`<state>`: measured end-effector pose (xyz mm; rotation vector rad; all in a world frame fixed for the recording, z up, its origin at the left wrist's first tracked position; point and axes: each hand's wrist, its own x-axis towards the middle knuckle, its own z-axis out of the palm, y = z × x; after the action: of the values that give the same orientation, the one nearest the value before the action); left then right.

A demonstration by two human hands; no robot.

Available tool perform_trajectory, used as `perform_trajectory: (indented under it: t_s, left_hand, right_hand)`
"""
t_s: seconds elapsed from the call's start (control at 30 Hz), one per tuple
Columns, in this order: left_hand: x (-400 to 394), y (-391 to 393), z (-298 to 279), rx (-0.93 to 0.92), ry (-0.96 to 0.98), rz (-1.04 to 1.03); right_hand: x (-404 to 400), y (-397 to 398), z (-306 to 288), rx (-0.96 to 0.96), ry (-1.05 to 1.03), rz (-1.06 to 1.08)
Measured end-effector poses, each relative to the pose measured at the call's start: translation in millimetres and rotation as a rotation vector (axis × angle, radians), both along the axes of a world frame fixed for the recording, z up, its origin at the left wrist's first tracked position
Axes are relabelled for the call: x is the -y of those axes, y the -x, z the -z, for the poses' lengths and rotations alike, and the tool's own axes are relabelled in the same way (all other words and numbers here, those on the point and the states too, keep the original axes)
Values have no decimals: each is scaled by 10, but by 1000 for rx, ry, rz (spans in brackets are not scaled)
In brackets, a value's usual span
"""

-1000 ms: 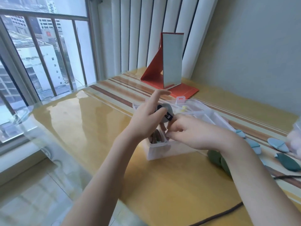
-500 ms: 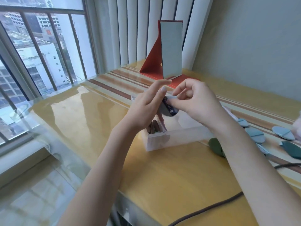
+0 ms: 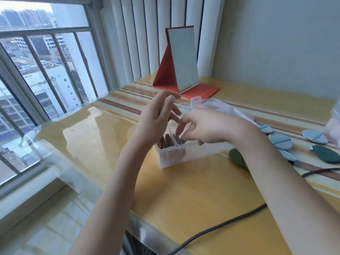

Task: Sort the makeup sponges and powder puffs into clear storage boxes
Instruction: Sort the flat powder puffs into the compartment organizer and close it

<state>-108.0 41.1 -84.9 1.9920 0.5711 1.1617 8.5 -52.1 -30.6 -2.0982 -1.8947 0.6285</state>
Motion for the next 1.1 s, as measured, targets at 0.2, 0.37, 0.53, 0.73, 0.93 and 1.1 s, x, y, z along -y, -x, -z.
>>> perform_trajectory:
  t_s: [0.2,0.37,0.53,0.73,0.93,1.1]
  left_hand:
    - [14,18,12,-164,60,165]
    - [-30,18,38,-155,132,188]
    - [-20,22,38,-135,171,198]
    - [13,26,25,-193,125,123]
    - [-8,21,33,-184,103,88]
    - [16,27,38,-176,-6,-5]
  right_hand:
    - [30,-104,-60,-204,-10,23]
    - [-66,-87,33,-326,-367,126]
    - [-86,3,140,-406,-451,103]
    - [-11,-165,-38,-335,-484,227]
    - [-30,1,11,-121,-321,189]
    - [-49,59,113,78,-149,141]
